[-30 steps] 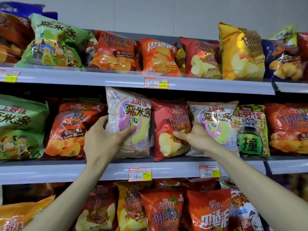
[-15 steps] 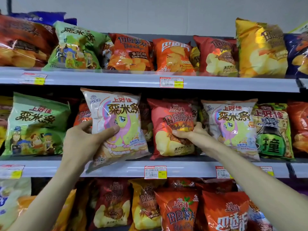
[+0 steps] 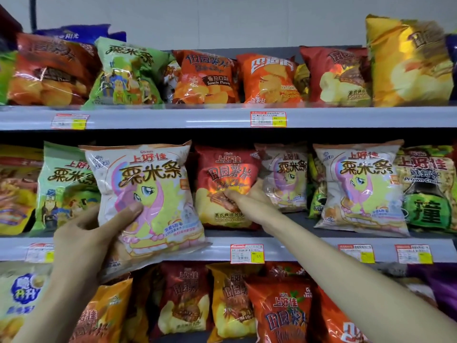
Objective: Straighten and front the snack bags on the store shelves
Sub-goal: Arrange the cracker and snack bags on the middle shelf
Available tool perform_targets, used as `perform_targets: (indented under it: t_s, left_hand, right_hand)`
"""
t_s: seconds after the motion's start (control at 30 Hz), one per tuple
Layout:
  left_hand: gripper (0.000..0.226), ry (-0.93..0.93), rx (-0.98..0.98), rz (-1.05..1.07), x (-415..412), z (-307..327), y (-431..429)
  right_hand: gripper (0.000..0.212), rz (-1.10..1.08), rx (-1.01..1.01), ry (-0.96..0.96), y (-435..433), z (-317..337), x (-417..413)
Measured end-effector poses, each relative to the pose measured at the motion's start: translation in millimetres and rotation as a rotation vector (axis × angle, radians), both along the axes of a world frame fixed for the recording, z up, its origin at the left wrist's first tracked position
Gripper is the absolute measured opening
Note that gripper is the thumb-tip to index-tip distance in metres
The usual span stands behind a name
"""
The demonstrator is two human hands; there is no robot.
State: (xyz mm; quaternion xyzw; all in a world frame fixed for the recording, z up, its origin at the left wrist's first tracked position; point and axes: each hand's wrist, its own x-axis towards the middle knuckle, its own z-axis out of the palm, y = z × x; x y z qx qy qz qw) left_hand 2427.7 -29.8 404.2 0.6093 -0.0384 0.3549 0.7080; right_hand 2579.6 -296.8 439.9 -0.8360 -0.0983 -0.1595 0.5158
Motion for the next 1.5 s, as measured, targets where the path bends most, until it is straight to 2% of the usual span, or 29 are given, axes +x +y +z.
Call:
perform_targets:
  t_s: [0.1,0.27,0.33,0.47,0.53,0.63,0.73,0.8,0.9,1.0,1.13,1.27,1.37,1.5]
  left_hand:
    - [0.058,-0.018,-0.013,-0.039,-5,1,-9]
    - [0.045,-0.040,0.027,-0.141,-8,13,-44]
    - [0.040,-0.040,0.060,-0.169,-3,16,-61]
    - [0.033,-0.028,0.157,-0.254,15,24,-101]
    - [0.032,-0.022,0.158,-0.295,29,31,-124]
    - [0.030,-0.029,0.132,-0.340,50,40,-157]
    - [0.028,-0.020,0.169,-0.373,67,43,-184]
    - [0.030,-0.019,0.217,-0.374,81,40,-197]
    - [0.055,-0.053,0.292,-0.302,95,39,-213]
    - [0.064,-0.044,0.377,-0.243,107,39,-224]
    - [0.072,0.059,0.559,-0.247,107,37,-223]
    - [0.048,0.087,0.729,-0.170,94,29,-217]
    - [0.052,0.089,0.835,-0.111,83,22,-217]
    - [0.063,0.094,0.899,-0.046,72,17,-222]
  right_hand:
    - [0.097,0.029,0.033,0.020,9,-3,4]
    - [0.122,0.155,0.100,0.060,-6,-3,3]
    - [0.109,0.155,0.146,0.014,-23,-2,-6]
    - [0.065,0.046,0.415,-0.078,-70,-4,-29]
    - [0.050,-0.016,0.451,-0.138,-92,-8,-45]
    - [0.040,-0.095,0.321,-0.249,-110,-16,-79]
    - [0.049,-0.126,0.131,-0.336,-117,-26,-108]
    - [0.060,-0.147,0.006,-0.349,-122,-32,-109]
    - [0.088,-0.190,-0.140,-0.345,-126,-34,-100]
    - [0.099,-0.244,-0.231,-0.385,-132,-35,-84]
    - [0.101,-0.271,-0.292,-0.359,-139,-39,-67]
    - [0.096,-0.255,-0.390,-0.321,-143,-44,-68]
    - [0.089,-0.235,-0.423,-0.283,-149,-43,-66]
    - [0.092,-0.197,-0.433,-0.224,-155,-35,-60]
